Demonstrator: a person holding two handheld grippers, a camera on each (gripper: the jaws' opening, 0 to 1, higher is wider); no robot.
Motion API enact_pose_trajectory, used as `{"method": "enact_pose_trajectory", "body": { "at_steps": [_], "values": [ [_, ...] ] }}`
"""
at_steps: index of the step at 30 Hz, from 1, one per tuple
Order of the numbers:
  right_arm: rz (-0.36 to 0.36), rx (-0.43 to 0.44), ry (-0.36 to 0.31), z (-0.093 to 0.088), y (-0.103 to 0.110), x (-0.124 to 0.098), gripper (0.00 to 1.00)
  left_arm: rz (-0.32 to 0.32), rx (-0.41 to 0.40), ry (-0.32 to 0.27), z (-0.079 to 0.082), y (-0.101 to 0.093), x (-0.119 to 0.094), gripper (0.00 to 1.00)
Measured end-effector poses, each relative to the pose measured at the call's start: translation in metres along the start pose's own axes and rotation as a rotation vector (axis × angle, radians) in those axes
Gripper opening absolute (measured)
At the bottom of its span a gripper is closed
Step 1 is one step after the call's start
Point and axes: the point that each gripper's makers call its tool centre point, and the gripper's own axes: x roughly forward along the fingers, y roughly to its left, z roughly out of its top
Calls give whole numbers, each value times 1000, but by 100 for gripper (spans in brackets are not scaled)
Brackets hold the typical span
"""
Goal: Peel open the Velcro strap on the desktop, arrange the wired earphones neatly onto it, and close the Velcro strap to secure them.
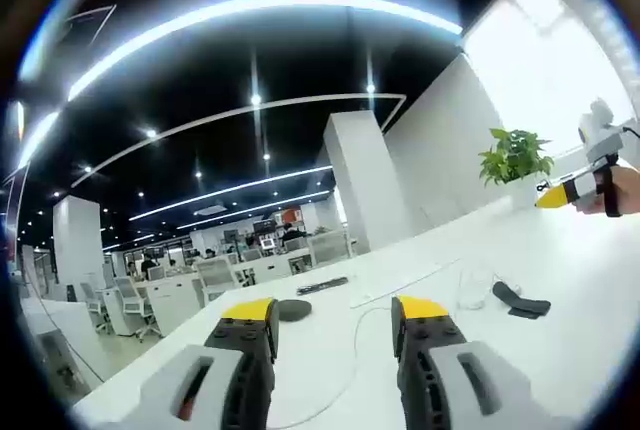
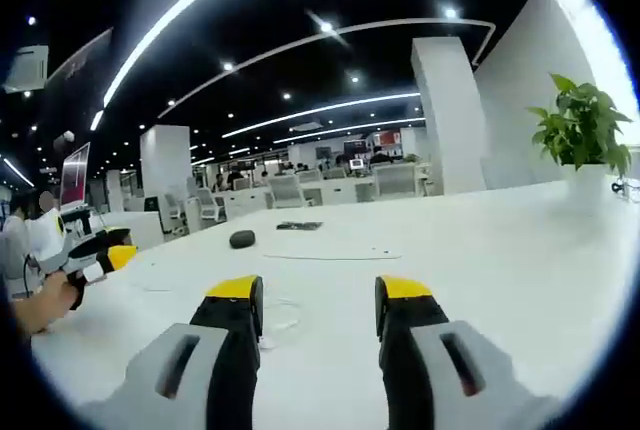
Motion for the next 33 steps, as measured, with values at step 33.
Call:
{"method": "enact_pose_trajectory", "body": {
  "at_steps": [33],
  "values": [
    [-18,-2,1,0,-4,-2,47,-24,1,22,-3,-8,0,51]
  ]
}}
